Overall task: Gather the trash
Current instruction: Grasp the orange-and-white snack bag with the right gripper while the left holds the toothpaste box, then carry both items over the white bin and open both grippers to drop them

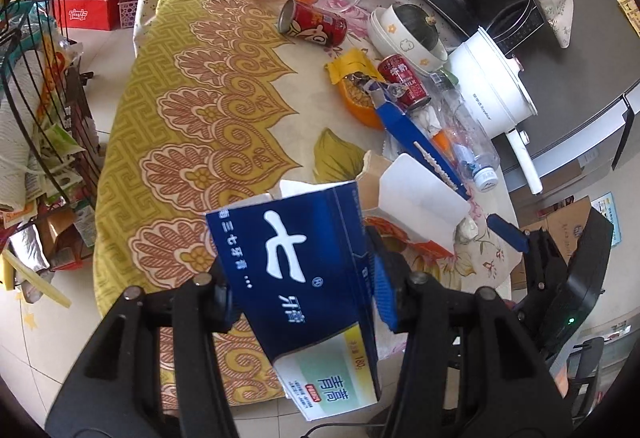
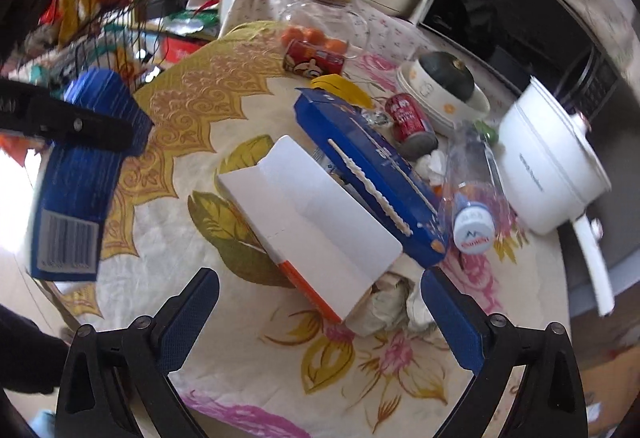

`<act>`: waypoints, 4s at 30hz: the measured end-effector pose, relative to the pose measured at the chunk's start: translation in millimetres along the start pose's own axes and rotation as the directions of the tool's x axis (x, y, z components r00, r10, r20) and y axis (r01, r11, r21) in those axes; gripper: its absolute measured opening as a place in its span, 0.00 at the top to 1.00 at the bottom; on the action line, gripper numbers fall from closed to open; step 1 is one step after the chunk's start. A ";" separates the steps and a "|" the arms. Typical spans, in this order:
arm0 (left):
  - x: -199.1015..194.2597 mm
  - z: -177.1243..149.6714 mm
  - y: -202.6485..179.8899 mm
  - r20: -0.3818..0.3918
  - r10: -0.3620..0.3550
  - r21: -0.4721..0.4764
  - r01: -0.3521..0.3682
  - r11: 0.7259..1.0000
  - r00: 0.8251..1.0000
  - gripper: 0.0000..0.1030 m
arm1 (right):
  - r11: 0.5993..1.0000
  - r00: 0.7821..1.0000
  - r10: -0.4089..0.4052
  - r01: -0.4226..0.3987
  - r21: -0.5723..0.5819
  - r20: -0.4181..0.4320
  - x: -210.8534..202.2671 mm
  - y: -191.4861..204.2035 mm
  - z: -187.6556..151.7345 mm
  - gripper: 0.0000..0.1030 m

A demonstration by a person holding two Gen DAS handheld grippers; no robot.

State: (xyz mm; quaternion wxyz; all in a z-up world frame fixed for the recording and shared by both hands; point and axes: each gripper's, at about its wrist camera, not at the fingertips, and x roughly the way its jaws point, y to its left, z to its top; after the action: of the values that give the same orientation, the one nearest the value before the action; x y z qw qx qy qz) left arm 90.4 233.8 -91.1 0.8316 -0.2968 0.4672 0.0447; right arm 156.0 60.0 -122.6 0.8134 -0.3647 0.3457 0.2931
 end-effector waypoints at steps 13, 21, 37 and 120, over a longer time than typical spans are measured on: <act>4.1 2.4 10.8 -0.028 0.008 0.015 -0.007 1.000 1.000 0.48 | 0.997 0.996 -0.064 0.067 0.042 -0.063 55.6 -3.8 5.1 0.37; 1.5 3.0 10.5 -0.018 -0.002 0.003 0.002 1.000 1.000 0.48 | 0.979 0.997 0.073 -0.069 0.191 -0.011 32.1 -25.5 7.6 0.67; -1.0 -2.5 -36.4 0.003 -0.071 0.054 0.071 0.996 0.997 0.48 | 0.794 0.905 0.376 -0.426 0.434 0.200 -41.7 -76.4 -17.8 0.69; 147.8 -185.3 -401.2 -0.282 -0.351 0.605 0.450 0.657 0.893 0.44 | 0.453 0.949 0.173 0.162 0.877 -0.265 -127.4 -264.7 -424.6 0.69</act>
State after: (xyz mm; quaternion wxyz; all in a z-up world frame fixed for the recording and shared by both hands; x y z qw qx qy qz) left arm 175.1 -224.4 -100.4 0.8358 -0.0840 0.4325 -0.3275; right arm 125.9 -455.4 -130.5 0.8154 0.0742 0.5741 0.0089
